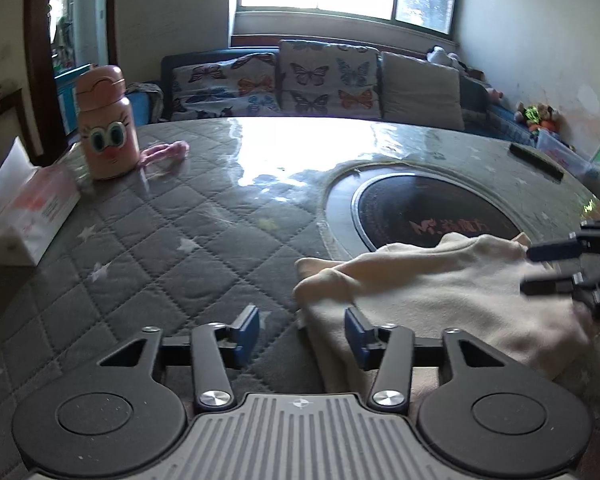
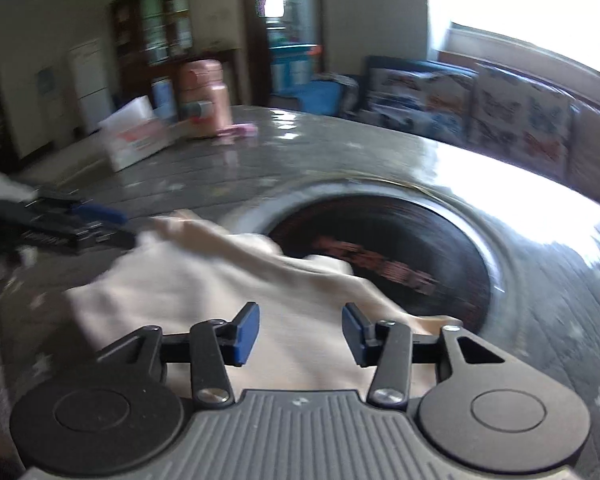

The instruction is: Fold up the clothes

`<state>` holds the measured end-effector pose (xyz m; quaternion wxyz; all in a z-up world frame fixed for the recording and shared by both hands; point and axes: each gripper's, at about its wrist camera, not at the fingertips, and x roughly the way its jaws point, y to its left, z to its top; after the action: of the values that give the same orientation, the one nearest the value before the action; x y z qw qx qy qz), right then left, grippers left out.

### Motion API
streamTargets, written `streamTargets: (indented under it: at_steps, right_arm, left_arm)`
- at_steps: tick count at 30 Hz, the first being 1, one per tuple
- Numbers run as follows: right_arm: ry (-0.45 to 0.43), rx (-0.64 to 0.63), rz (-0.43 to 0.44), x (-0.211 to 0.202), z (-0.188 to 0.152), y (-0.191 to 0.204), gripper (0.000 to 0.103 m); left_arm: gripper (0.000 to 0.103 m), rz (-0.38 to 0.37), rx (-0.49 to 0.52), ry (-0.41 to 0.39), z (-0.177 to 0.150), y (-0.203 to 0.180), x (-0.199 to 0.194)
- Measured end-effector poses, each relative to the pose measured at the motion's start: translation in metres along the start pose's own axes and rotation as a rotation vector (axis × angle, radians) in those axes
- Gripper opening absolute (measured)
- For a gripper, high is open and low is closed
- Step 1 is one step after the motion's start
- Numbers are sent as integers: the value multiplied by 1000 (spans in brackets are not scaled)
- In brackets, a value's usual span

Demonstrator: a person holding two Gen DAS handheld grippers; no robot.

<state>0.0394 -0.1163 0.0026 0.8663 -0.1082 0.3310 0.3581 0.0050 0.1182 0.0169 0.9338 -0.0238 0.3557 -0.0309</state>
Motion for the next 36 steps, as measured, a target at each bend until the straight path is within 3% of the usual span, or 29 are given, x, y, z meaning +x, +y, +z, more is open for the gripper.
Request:
streamTargets:
  at_steps: [6, 12, 18, 20, 22, 24, 27, 36]
  right_arm:
    - [8, -169, 121, 6, 9, 59, 51]
    - [32, -341, 204, 26, 10, 118, 51]
    - [54, -502, 195, 45, 1, 159, 49]
    - [49, -492, 191, 45, 2, 159, 48]
    - [44, -467, 191, 45, 4, 157, 40]
    - [38, -442, 191, 44, 6, 155, 25]
    - [29, -404, 191, 43, 9, 152, 12]
    - [-26, -279, 214, 29, 19, 132, 8]
  left_arm:
    - [70, 25, -57, -7, 0, 11, -10]
    - [70, 30, -157, 15, -3, 27, -13]
    - [70, -28, -251, 39, -8, 36, -13]
    - [70, -58, -286, 52, -9, 36, -11]
    - [70, -89, -321, 61, -10, 35, -9]
    - [70, -107, -356, 69, -10, 34, -7]
    - [70, -131, -429, 88, -9, 36, -3]
    - [70, -195, -651, 146, -10, 43, 9]
